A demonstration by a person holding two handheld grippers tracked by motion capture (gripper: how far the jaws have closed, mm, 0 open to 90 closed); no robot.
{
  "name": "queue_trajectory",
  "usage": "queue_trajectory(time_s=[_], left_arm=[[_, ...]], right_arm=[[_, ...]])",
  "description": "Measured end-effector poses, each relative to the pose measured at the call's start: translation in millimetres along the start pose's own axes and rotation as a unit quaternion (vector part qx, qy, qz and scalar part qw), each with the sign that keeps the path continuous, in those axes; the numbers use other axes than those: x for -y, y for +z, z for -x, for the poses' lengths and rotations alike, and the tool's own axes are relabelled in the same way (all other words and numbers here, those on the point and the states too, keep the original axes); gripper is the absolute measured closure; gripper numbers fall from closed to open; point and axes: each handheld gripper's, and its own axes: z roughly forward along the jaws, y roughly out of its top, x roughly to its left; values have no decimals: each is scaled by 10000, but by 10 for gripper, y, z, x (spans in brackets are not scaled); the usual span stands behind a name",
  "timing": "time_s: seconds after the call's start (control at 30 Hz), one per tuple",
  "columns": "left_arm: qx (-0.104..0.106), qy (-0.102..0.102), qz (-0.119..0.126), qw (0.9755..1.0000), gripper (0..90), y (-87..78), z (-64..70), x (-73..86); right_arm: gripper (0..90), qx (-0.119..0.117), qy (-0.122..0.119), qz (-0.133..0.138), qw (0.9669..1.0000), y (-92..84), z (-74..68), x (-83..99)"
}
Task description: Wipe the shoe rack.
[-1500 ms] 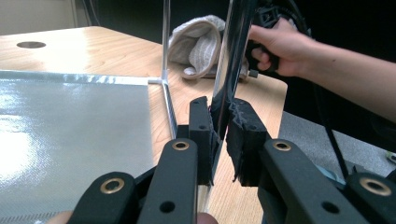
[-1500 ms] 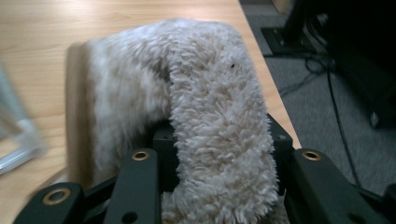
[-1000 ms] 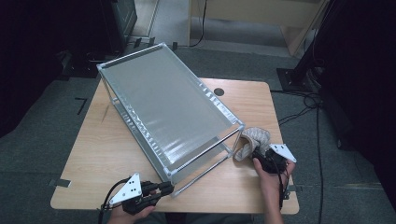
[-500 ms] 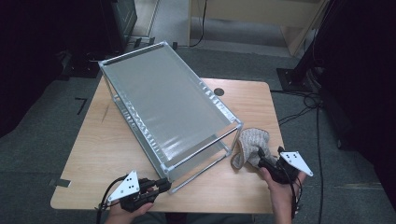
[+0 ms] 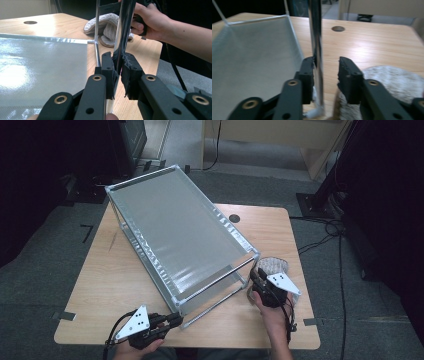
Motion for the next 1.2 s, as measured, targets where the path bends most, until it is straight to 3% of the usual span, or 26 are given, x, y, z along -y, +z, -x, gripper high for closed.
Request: queue_trajectory(time_s=[0.1,0.17,0.6,0.67,0.73,0.9,1.2], left_arm=[[6,36,-2,10000,810,-9,37,9],[11,48,-1,10000,810,-20,54,15],[101,-55,15,9999,805,-35,109,46],[133,-92,8,9999,805,-30,103,44],[148,-128,4,9998,804,-21,99,39],[140,-149,-19,9998,804,42,88,15],[243,-107,-69,9996,803,261,41,-63]], right_arm=[[807,-33,-75,2,10000,36,-61,-8],[810,37,-155,36,9999,72,-93,-14],[811,-119,-189,125,9997,306,-214,-56],[775,-104,-102,126,9998,341,-229,-62],[675,-48,-71,72,9999,347,-233,-61],[553,-97,-3,177,9998,216,-229,-57],[522,-250,-124,62,9996,-103,-302,144]])
